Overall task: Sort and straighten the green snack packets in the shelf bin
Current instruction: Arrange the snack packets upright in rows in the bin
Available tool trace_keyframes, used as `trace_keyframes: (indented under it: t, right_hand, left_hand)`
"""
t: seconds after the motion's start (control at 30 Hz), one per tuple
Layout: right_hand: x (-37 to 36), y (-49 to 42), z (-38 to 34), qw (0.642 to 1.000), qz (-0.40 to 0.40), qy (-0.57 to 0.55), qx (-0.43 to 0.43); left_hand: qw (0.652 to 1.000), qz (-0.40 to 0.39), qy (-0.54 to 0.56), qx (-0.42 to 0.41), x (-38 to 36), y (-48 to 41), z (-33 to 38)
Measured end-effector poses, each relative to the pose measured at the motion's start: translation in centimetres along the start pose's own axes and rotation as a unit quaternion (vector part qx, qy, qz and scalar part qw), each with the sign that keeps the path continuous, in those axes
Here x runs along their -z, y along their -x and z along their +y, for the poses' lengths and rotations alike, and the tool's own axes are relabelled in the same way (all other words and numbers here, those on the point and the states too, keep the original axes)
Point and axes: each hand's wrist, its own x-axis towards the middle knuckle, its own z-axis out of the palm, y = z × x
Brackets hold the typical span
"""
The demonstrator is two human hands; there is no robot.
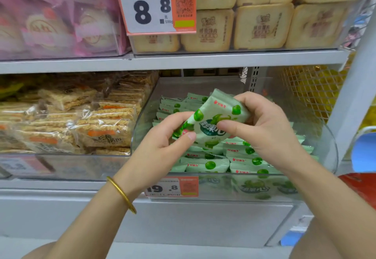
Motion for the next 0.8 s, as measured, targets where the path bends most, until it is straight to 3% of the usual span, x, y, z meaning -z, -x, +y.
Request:
trace_keyframes:
  t: [0.17, 0.27, 0.4, 0.6, 0.8]
  right_hand:
    - [-0.1, 0.6, 0.2, 0.997, -0.006, -0.033, -0.072]
    - [-0.1, 0.9, 0.6, 0.995, -0.03, 0.042, -0.084]
    - [0.7, 0.8, 0.8, 0.984, -0.071, 0.144, -0.075]
    - [0.2, 0.7, 0.5, 0.943, -0.135, 0.305, -0.017]
    - [-1.1, 1.0, 0.7, 0.913, -0.196, 0.357, 0.026]
  left_hand:
    - [0.997, -0.003, 0.07, 0.021, 1.1, 0.3, -0.1]
    - [0.998, 0.017, 0.027, 0.05, 1.2, 0.4, -0.4]
    - [0.993, 0.046, -0.06, 0.087, 0.9, 0.3, -0.8]
    - [0.995, 0.057, -0.05, 0.07, 0.4, 0.0, -0.3]
    - [0.998, 0.029, -0.038, 0.034, 0.2, -0.2, -0.6]
